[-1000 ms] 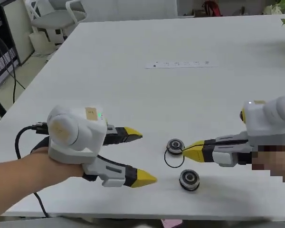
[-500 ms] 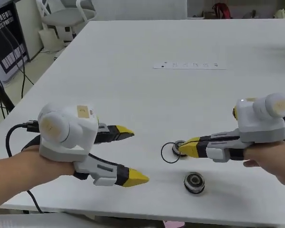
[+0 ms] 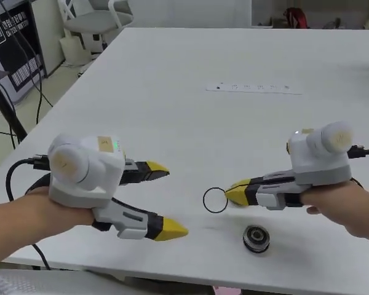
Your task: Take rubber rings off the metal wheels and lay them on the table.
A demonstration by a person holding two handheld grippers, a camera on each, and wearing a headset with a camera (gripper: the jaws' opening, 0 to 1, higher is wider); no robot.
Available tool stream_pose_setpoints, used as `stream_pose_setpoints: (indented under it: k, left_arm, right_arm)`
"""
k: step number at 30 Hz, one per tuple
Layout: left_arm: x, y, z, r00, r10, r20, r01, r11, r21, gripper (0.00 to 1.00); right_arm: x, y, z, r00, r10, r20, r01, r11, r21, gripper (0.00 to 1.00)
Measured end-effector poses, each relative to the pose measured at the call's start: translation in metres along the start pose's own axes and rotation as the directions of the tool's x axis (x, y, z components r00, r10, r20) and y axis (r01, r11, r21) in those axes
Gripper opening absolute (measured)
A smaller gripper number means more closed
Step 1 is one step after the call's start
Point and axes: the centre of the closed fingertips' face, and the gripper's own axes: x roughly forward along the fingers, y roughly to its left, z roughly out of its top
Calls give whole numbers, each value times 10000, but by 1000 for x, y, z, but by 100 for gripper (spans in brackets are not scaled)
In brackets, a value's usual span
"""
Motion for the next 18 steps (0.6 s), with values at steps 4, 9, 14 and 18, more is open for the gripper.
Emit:
stream_pose_setpoints:
  k: [4,9,14,18]
  left_arm:
    - [-1,0,-2,10000,0,-42,0,10000,-15,69]
    - [0,0,-1,10000,-22,-71,22,10000,14,69]
    - [1,4,-2,9999,-8,-109,8,10000,9,69]
    - [1,7,-4,10000,-17,-99,16,10000,-26,69]
  right_arm:
    - [5,-2,-3,9998,-72,-162,70,9999,-135,0]
    - [11,-3,-8,9991,-97,-402,82,9992,-384,0]
    - [16,-3,-17,9964,-185,-824,120,9969,-780,0]
    - [16,-4,-19,9959,-182,-885,106,9963,-858,2]
